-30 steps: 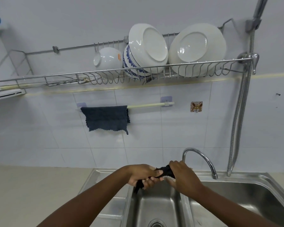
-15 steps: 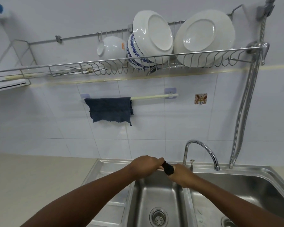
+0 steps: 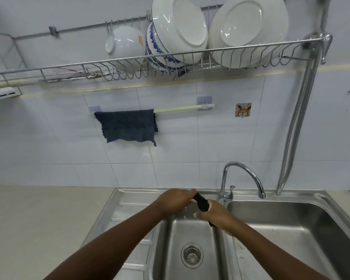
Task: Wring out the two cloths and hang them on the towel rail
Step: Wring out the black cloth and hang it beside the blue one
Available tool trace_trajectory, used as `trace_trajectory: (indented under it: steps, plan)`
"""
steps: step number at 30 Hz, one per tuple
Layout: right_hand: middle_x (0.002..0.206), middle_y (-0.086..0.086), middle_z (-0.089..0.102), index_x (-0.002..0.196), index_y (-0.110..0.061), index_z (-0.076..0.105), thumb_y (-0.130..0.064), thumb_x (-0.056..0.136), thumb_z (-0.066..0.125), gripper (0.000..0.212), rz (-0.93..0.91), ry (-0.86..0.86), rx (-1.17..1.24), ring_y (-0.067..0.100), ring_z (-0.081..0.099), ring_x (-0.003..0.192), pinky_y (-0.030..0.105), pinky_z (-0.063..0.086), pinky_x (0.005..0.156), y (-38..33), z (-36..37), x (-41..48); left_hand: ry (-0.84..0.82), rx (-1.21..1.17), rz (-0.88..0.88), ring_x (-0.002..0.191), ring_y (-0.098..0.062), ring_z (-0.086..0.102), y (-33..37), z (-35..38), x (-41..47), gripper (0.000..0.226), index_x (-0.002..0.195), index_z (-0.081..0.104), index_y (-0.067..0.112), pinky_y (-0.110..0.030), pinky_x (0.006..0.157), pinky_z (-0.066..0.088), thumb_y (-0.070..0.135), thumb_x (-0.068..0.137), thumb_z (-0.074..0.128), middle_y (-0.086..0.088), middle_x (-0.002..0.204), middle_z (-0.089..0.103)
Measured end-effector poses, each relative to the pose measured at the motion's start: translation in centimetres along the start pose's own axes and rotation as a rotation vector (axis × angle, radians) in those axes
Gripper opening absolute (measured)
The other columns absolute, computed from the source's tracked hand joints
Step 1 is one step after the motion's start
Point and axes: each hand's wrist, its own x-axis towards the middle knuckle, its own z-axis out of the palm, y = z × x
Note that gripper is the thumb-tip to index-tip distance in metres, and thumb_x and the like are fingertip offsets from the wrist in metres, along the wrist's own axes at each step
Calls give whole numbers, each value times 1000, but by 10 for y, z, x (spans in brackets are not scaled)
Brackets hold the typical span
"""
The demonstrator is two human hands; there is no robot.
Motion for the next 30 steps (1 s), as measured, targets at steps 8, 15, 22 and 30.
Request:
trace_trajectory:
  steps: [8, 15, 22, 30]
  plan:
    - [80, -1, 66, 80, -36, 61, -28, 95, 52, 19, -253, 259, -140, 16, 63, 77, 31, 49, 70, 16, -13, -8, 57, -1133, -415, 91, -11, 66, 22, 14, -23, 12, 95, 66, 27, -26, 81, 57, 34, 95, 56, 3, 95, 67]
    - [72, 0, 64, 73, -14, 65, -25, 94, 52, 27, -253, 493, 80, 9, 57, 70, 23, 42, 63, 19, -12, -29, 92, -1309, -739, 63, -16, 50, 49, 39, -36, 29, 85, 68, 14, -27, 60, 40, 31, 98, 47, -3, 69, 58]
    - [72, 5, 66, 75, -15, 65, -23, 92, 56, 22, -228, 520, 159, 17, 61, 71, 24, 44, 62, 7, -20, -39, 133, -1350, -691, 64, -14, 52, 67, 38, -46, 25, 109, 60, 23, -23, 54, 43, 35, 101, 40, -7, 82, 58]
    - [74, 0, 63, 76, -20, 61, -28, 93, 53, 21, -280, 456, 191, 14, 58, 72, 28, 43, 65, -23, -31, -45, 177, -871, -351, 84, 5, 64, 75, 27, -41, 33, 111, 58, 41, -16, 73, 49, 41, 81, 71, 12, 95, 69]
